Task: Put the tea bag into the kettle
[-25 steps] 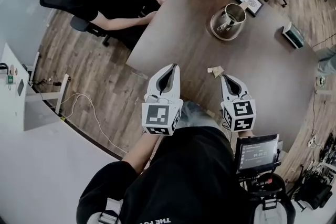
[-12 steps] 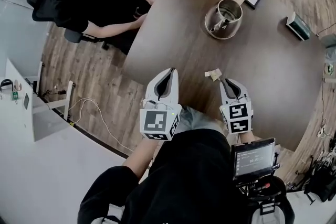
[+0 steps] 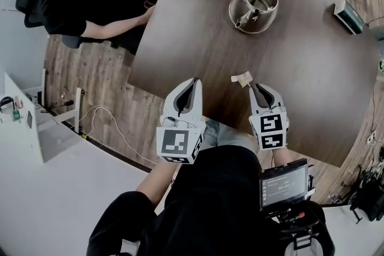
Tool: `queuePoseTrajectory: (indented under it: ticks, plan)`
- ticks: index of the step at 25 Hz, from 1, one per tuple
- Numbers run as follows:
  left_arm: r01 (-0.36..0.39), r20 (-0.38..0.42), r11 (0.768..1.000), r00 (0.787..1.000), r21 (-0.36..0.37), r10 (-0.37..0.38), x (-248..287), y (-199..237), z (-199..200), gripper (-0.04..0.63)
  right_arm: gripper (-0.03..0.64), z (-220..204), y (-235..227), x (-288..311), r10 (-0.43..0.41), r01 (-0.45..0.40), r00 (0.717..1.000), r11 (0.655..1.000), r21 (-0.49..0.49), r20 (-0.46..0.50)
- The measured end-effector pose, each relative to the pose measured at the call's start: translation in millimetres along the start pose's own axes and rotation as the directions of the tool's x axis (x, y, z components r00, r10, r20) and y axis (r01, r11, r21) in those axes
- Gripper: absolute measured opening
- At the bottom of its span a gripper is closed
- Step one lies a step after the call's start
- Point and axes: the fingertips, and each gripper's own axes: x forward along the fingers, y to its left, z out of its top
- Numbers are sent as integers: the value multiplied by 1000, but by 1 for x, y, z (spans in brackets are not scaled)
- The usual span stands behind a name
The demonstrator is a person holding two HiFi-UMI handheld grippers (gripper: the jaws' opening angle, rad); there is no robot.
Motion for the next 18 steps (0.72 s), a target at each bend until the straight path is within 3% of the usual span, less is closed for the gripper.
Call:
queuePoseTrajectory:
  ticks: [9,18]
  plan:
    - [47,-38,999,998,5,-46,23,-20,-14,2,58,-14,-8,19,26,-24,999,999,31,-37]
    - [35,-75,999,997,15,-33,37,-17,-23,3,43,-28,-11,32,47,-43,997,997,58,-62]
